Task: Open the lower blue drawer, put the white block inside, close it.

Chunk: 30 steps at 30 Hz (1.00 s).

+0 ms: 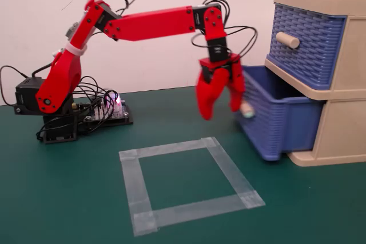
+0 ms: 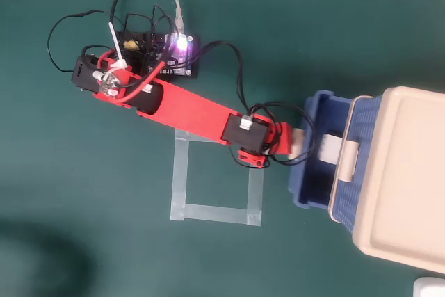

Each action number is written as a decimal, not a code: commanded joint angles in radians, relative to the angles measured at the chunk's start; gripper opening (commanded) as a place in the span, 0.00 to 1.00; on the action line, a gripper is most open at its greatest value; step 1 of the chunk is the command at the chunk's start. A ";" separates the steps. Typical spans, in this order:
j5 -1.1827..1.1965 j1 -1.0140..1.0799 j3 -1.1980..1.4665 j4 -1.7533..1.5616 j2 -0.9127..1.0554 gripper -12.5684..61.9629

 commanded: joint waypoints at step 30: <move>-0.462 0.588 -0.003 0.460 0.428 0.61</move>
